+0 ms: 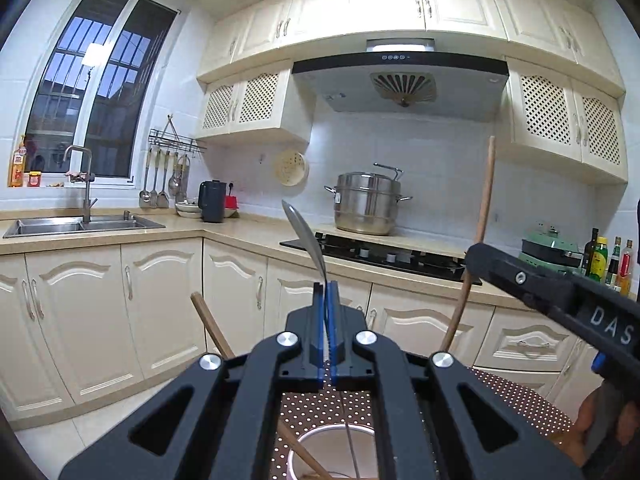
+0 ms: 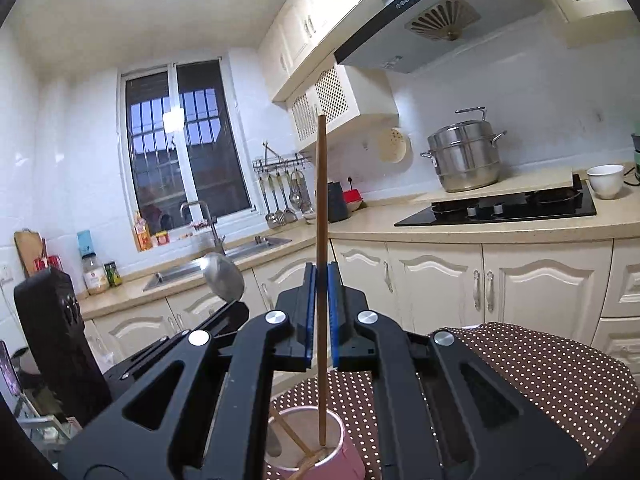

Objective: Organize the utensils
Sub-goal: 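Drop the spoon and chopstick into the pink cup from both grippers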

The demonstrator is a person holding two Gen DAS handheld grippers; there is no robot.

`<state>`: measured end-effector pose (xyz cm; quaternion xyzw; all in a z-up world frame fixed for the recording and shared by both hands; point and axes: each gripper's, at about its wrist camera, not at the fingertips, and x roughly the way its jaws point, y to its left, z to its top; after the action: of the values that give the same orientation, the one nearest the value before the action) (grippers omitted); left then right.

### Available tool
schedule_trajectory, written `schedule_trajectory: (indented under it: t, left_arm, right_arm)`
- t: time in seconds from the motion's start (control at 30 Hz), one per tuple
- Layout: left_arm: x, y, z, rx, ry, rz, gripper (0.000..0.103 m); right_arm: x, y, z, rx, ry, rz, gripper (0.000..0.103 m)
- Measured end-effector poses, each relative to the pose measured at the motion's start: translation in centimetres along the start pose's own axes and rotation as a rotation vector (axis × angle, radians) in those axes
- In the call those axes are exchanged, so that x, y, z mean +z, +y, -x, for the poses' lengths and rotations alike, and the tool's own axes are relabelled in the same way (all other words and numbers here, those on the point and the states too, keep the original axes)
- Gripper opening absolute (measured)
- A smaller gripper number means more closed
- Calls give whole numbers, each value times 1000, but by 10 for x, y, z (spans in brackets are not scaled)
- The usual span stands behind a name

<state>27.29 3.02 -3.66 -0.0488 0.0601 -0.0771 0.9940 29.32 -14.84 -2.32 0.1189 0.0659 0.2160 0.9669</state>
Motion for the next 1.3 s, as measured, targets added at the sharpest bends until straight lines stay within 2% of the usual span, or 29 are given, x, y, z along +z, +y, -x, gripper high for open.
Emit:
schedule_trajectory:
  t: [0.13,0.53,0.8,0.83,0.9,0.93,0.97,1.3]
  left_arm:
    - [-9,-4,-1,3,-12,-36,2]
    - [-39,-1,4,8,71,-45,2]
    - [-40,-7,11,-21,118,-52,4]
    - [-40,-7,12,-24,124,-55,5]
    - [-40,-7,14,-23,132,-54,17]
    - [-40,-7,16,-23,132,-50,32]
    - [-40,-6,19,-27,131,-43,39]
    - [-35,-2,41,-3,144,-43,54]
  right_arm:
    - [-10,-2,-4,-2,37,-12,6]
    - [-23,1,4,-9,86,3,6]
    - [-26,4,11,-23,114,6,6]
    - [-27,5,11,-24,118,6,6]
    - [-26,6,12,-24,125,9,6]
    - [-26,8,12,-24,132,11,7]
    - [-26,8,12,-23,135,12,7]
    - [-27,13,15,-34,171,5,7]
